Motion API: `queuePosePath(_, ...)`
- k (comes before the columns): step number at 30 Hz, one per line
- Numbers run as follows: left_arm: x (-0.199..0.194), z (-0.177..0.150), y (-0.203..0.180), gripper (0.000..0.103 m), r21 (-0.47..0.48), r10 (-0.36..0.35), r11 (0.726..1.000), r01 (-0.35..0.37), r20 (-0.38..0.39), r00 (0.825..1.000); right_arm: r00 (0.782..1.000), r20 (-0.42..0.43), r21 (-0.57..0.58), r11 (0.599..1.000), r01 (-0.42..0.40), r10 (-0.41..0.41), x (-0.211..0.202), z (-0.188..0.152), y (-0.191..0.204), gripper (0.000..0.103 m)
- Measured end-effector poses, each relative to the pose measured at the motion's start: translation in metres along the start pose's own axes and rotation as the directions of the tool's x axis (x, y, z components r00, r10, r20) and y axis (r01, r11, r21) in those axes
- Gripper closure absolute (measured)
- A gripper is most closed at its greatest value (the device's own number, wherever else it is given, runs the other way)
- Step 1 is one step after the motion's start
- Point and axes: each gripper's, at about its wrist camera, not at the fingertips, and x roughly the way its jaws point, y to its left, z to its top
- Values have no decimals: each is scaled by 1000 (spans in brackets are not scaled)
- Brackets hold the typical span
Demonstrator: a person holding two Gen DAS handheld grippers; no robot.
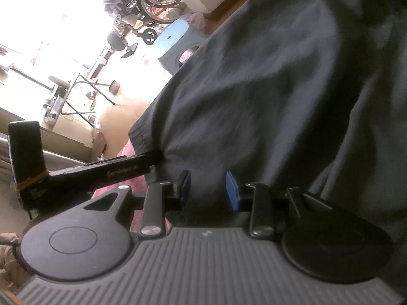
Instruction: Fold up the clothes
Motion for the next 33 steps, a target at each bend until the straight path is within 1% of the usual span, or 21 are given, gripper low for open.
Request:
queuePosePath(8, 1, 0, -2, 33, 3, 1, 1000, -1, 4, 1000, 997, -8, -42, 997, 72, -73, 15, 1, 0, 73)
queuePosePath(12, 1, -2, 1, 32, -3, -8, 1000, 8, 8, 1000, 995, -5, -66, 993, 95, -95, 22, -4, 2, 73)
queuePosePath(17, 2, -4, 5, 29, -15, -21, 1000, 21, 15, 1000, 995, 6, -69, 992, 102, -101, 26, -7, 2, 73)
queuePosePath(24, 1, -4, 6, 28, -19, -18, 1000, 19, 30, 999, 995, 17, -62, 993, 99, -98, 27, -8, -1, 73)
queuePosePath(28, -5, -4, 11, 29, -46, -3, 999, 7, 84, 996, 996, 28, -61, 994, 85, -83, 27, -9, -4, 72)
queuePosePath(33, -12, 2, 17, 29, -91, 31, 996, -15, 179, 983, 998, 48, -42, 998, 37, -35, 26, -11, -16, 72)
